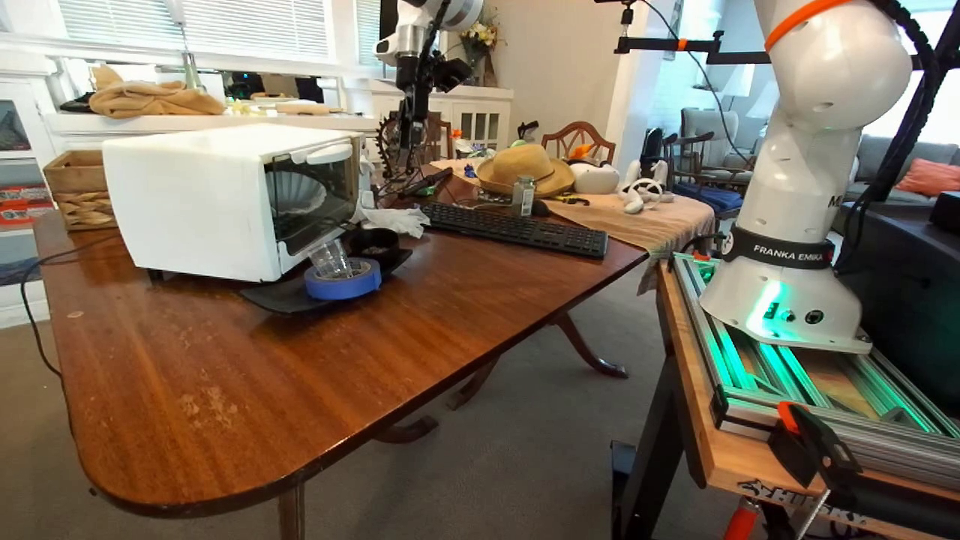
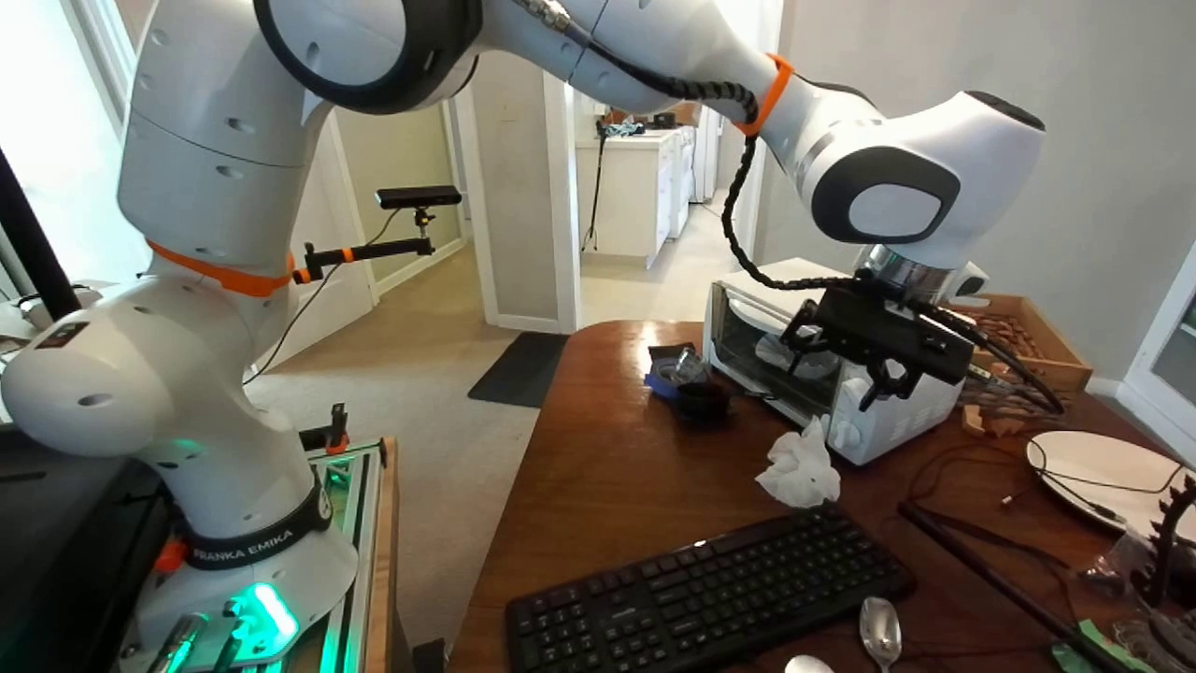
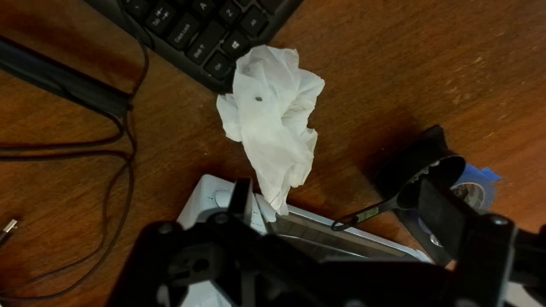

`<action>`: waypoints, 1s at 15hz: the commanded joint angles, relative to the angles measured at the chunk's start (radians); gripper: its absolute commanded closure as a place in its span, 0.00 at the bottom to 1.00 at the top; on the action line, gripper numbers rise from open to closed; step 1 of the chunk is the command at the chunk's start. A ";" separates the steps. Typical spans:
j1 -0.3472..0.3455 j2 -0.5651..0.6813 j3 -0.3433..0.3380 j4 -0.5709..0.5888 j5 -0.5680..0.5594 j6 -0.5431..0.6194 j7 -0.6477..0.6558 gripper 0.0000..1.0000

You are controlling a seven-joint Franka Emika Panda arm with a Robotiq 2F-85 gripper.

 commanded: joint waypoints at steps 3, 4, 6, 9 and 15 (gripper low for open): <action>-0.002 0.010 0.016 0.056 0.017 -0.060 -0.039 0.42; -0.002 0.006 0.019 0.056 0.015 -0.057 -0.056 0.14; 0.005 0.001 0.008 0.048 0.003 -0.047 -0.033 0.08; -0.029 -0.054 -0.019 -0.007 0.034 0.008 0.001 0.00; -0.078 -0.126 -0.087 -0.067 0.078 -0.026 0.155 0.00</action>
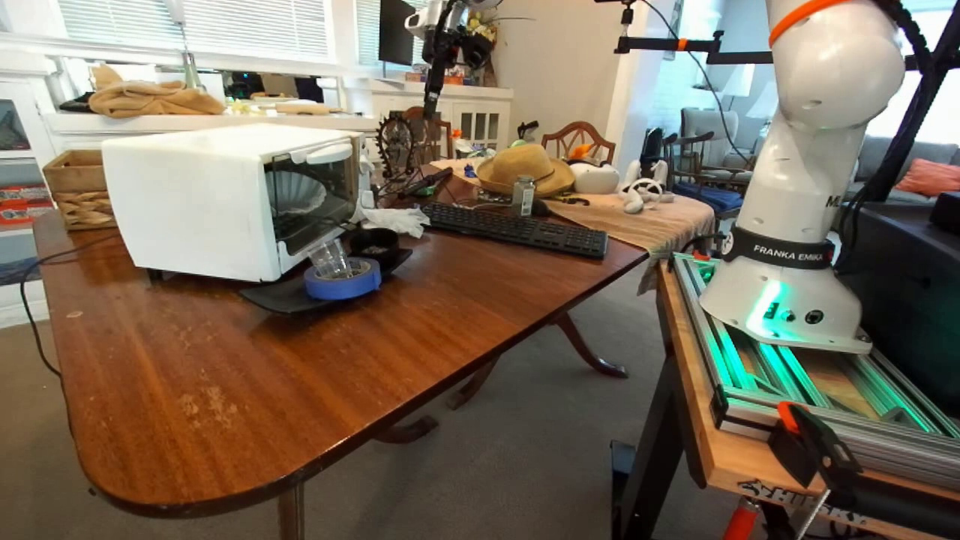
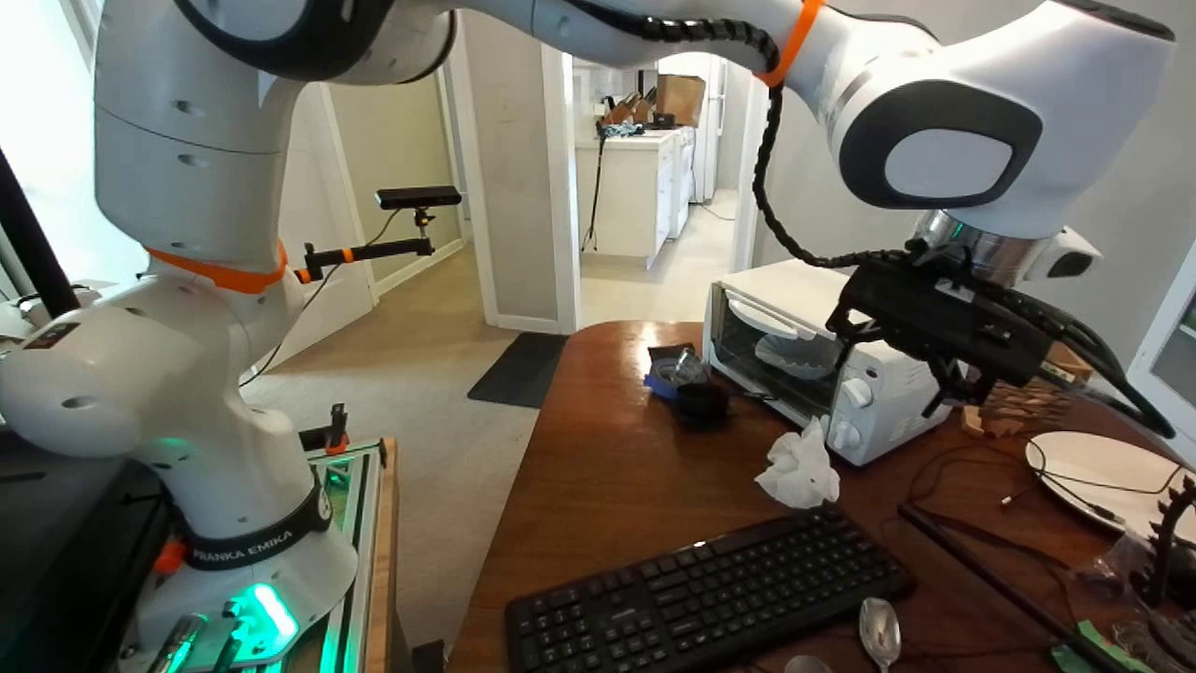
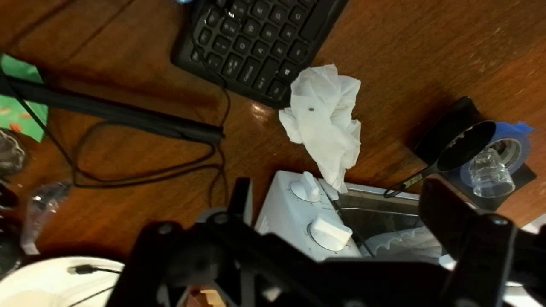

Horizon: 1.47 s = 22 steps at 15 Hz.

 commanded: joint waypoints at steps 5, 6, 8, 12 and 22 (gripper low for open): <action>0.000 -0.026 -0.026 -0.059 -0.008 -0.049 0.112 0.00; 0.004 -0.027 -0.025 -0.067 -0.010 -0.048 0.118 0.00; 0.004 -0.027 -0.025 -0.063 -0.010 -0.048 0.117 0.00; 0.031 0.010 -0.006 -0.054 -0.017 -0.024 0.122 0.00; 0.103 0.037 0.117 -0.266 0.168 0.265 0.230 0.00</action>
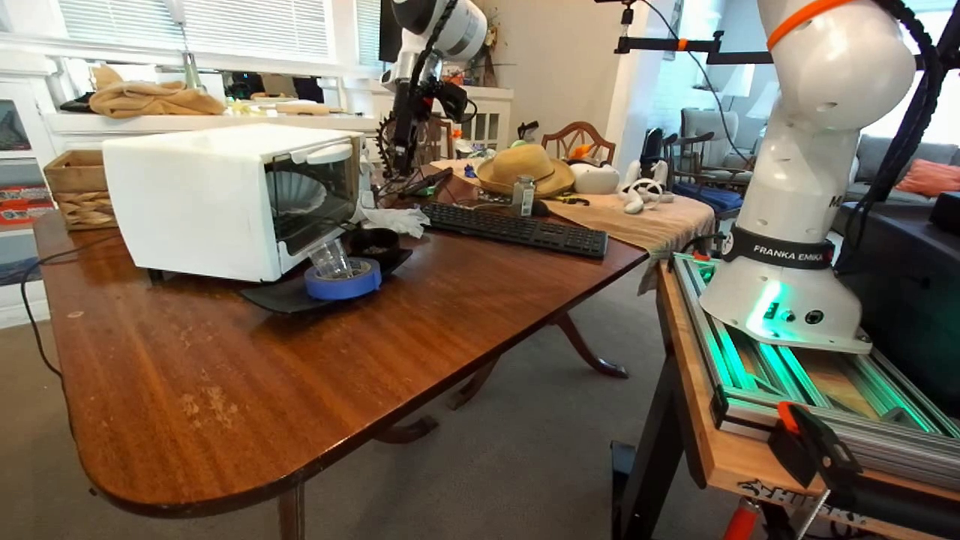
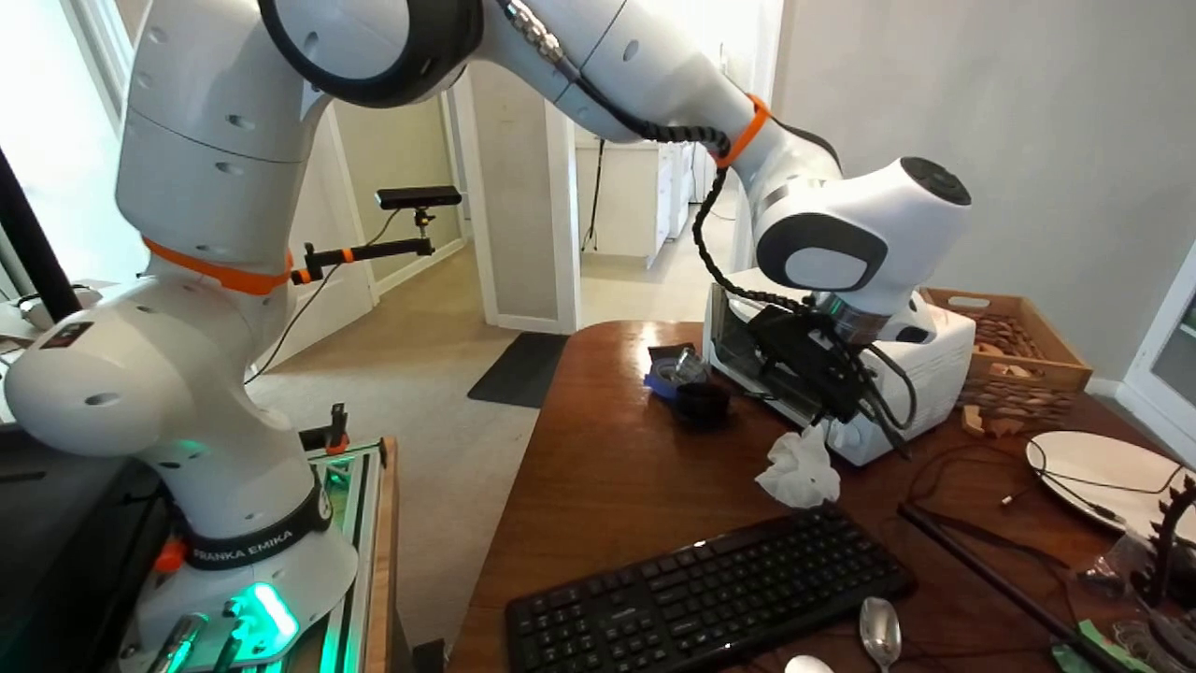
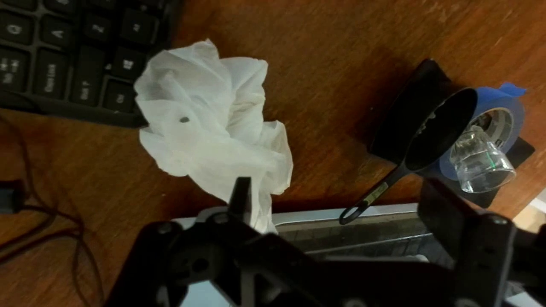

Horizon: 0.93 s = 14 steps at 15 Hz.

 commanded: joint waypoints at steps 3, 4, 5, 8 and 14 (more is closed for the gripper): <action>0.008 -0.049 0.049 -0.166 0.133 0.139 0.069 0.00; 0.010 -0.056 0.058 -0.189 0.153 0.163 0.077 0.00; 0.014 -0.059 0.065 -0.210 0.172 0.187 0.089 0.00; 0.014 -0.064 0.084 -0.259 0.237 0.227 0.097 0.00; 0.011 -0.070 0.090 -0.365 0.430 0.282 0.074 0.00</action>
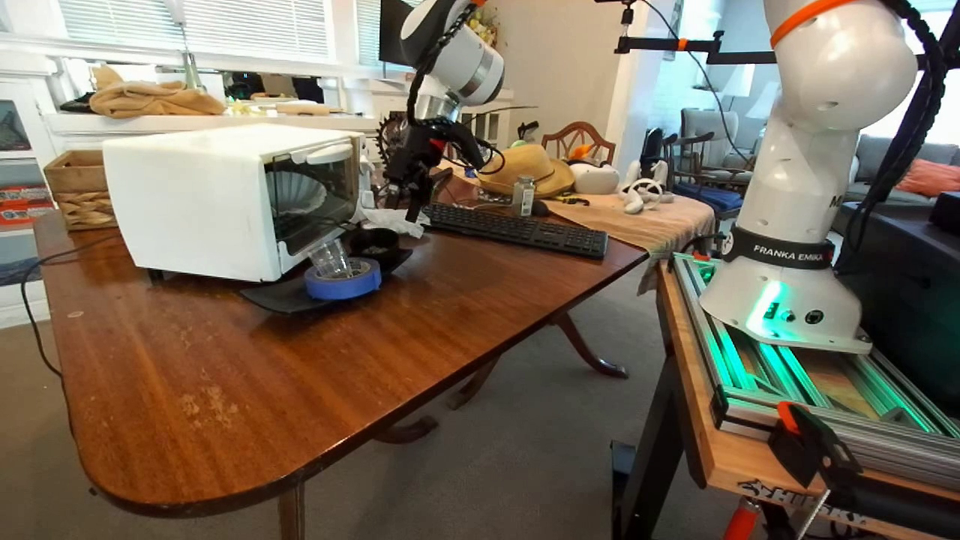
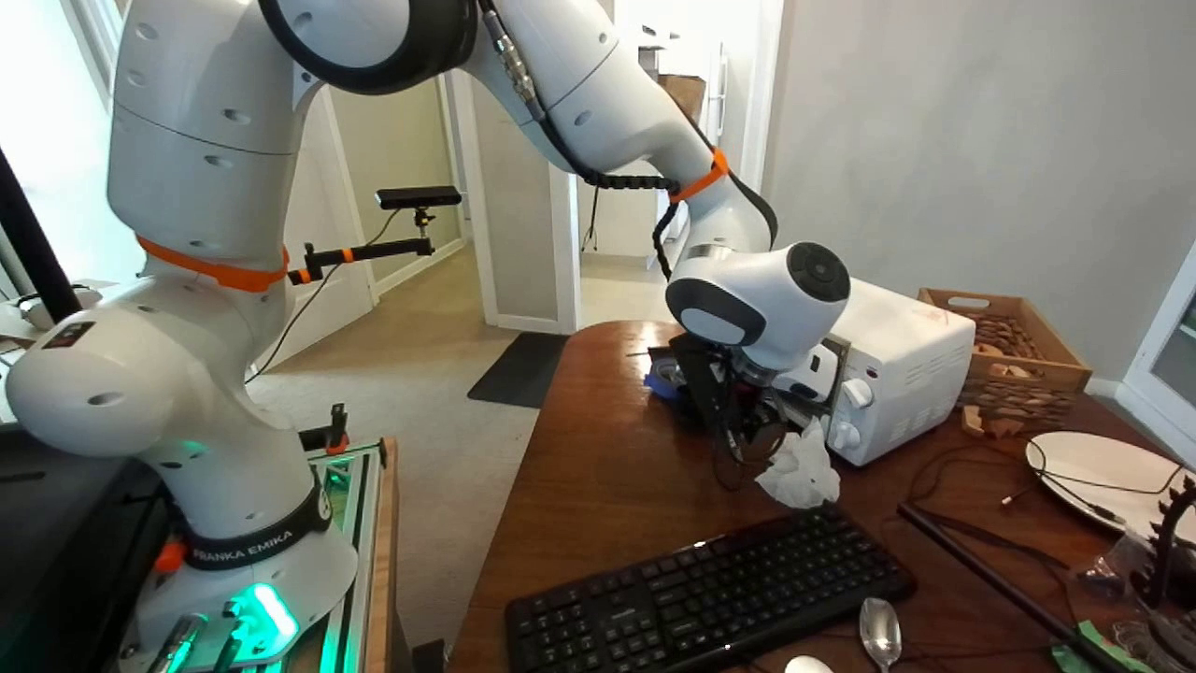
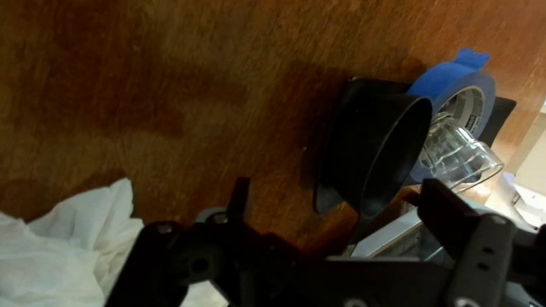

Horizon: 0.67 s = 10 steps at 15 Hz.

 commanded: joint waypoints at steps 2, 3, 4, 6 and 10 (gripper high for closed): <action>-0.004 -0.012 0.001 -0.089 0.169 0.029 -0.031 0.00; -0.002 -0.005 -0.004 -0.093 0.198 0.024 -0.038 0.00; 0.000 0.000 -0.007 -0.097 0.228 0.020 -0.051 0.00; 0.006 0.003 -0.017 -0.111 0.282 0.020 -0.073 0.00; 0.016 0.023 -0.034 -0.111 0.375 0.012 -0.126 0.19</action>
